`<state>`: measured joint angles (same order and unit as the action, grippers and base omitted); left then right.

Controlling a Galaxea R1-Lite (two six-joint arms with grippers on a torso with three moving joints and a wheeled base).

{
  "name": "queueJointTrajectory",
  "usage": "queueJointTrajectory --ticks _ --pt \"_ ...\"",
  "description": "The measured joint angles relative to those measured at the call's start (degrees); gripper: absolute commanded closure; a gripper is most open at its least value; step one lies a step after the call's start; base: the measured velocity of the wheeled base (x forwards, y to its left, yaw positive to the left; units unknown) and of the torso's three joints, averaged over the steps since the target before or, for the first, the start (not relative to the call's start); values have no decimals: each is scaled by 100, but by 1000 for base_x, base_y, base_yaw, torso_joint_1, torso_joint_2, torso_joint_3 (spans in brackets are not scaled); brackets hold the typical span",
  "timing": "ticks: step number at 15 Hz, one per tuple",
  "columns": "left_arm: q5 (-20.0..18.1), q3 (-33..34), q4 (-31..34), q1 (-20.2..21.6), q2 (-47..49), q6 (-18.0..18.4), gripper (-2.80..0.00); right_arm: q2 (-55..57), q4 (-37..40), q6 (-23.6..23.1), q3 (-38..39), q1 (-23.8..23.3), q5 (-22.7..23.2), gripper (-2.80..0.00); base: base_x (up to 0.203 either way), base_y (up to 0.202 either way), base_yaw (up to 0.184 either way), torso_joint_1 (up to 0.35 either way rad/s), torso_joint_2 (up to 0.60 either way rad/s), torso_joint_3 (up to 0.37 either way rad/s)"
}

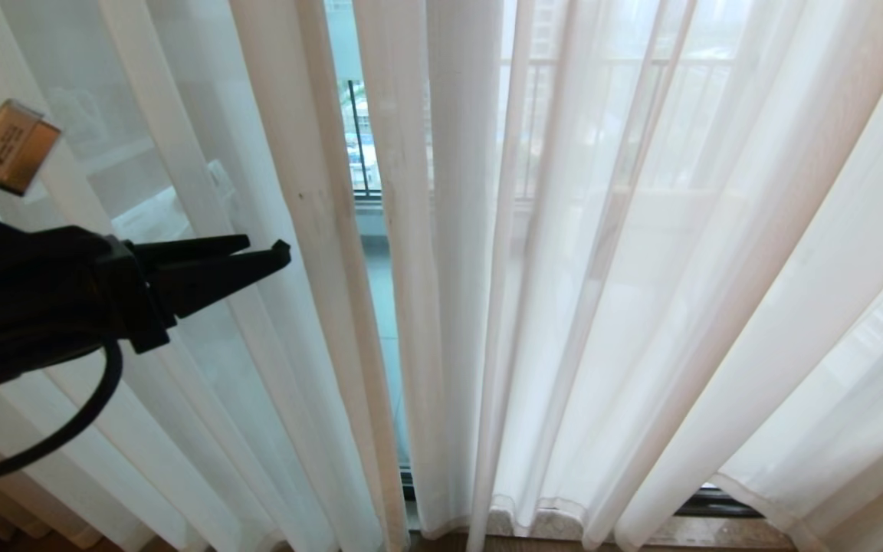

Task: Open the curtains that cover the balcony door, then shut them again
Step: Pull the inner curtains open on both sides

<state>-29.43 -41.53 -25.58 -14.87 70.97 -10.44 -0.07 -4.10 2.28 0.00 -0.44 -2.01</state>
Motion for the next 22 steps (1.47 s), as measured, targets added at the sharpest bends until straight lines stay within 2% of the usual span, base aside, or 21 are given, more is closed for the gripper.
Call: queueJointTrajectory --ticks 3,6,10,14,16,18,22 --pt "155 -308 -24 -30 357 101 -280 0 0 -2 0 0 1 0 0 0 0 0 0 0" --pt "648 -465 -24 -42 686 409 -280 0 2 0 0 0 1 0 0 0 0 0 0 0" --pt "854 -759 -31 -41 1019 422 -280 0 2 -3 0 0 0 0 0 0 0 0 0 0" --pt "1120 -1113 -27 -174 1424 391 -280 0 1 -1 0 0 1 0 0 0 0 0 0 0" --pt "1141 -1313 -32 -284 1615 257 -280 0 1 0 0 0 1 0 0 0 0 0 0 0" --pt "1224 -1606 -37 -476 1778 -32 -280 0 0 -2 0 0 0 0 0 0 0 0 0 0" --pt "1353 -1948 -37 -601 2087 -90 -280 0 0 -2 0 0 0 0 0 0 0 0 0 0"
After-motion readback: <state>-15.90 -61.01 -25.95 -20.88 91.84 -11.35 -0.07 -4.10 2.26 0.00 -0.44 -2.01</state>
